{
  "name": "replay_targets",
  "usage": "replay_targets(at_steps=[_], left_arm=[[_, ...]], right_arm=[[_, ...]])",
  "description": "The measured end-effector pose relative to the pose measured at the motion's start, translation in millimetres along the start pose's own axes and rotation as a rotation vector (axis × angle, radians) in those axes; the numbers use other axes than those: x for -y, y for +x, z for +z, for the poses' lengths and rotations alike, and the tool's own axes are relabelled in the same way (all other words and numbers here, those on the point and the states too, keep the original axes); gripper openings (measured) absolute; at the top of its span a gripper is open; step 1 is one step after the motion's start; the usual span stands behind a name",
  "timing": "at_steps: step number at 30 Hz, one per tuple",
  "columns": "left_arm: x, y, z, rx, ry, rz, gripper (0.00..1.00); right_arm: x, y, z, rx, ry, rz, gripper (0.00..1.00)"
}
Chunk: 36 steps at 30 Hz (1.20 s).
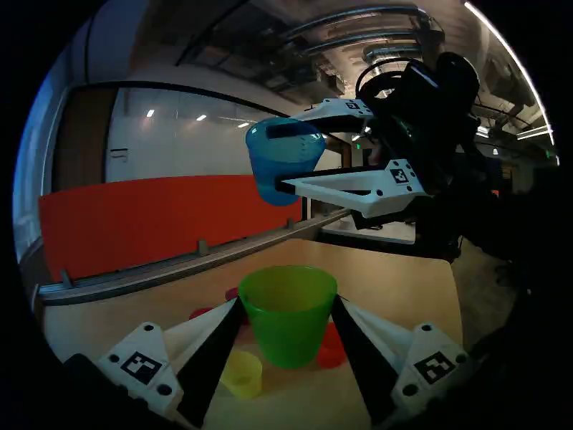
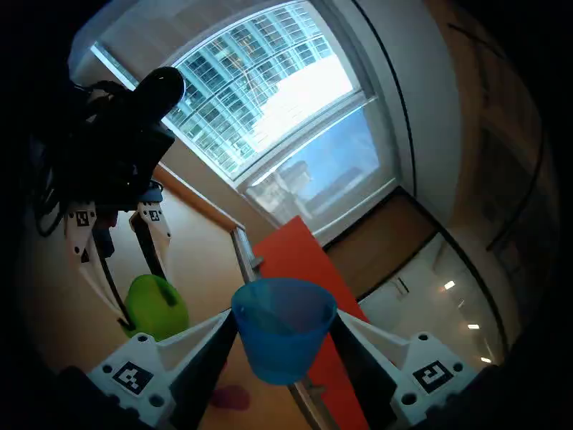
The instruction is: Pour water
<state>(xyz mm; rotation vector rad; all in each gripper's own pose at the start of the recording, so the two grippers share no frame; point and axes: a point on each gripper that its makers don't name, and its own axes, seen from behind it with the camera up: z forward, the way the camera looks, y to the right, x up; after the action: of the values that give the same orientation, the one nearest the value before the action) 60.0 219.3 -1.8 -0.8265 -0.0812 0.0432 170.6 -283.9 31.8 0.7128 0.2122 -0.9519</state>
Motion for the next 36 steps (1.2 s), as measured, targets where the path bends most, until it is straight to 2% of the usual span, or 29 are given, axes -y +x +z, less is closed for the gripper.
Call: replay_targets(at_steps=[24, 36], left_arm=[[-5.4, 3.5, 3.1, -0.009, -0.015, 0.001, 0.86], [-6.8, 2.5, 2.4, -0.014, -0.022, -0.004, 0.86]], right_arm=[[-0.2, 1.7, 7.7, 0.01, -0.016, -0.188, 0.9], [-1.2, 8.5, 9.5, -0.006, -0.035, -0.257, 0.9]])
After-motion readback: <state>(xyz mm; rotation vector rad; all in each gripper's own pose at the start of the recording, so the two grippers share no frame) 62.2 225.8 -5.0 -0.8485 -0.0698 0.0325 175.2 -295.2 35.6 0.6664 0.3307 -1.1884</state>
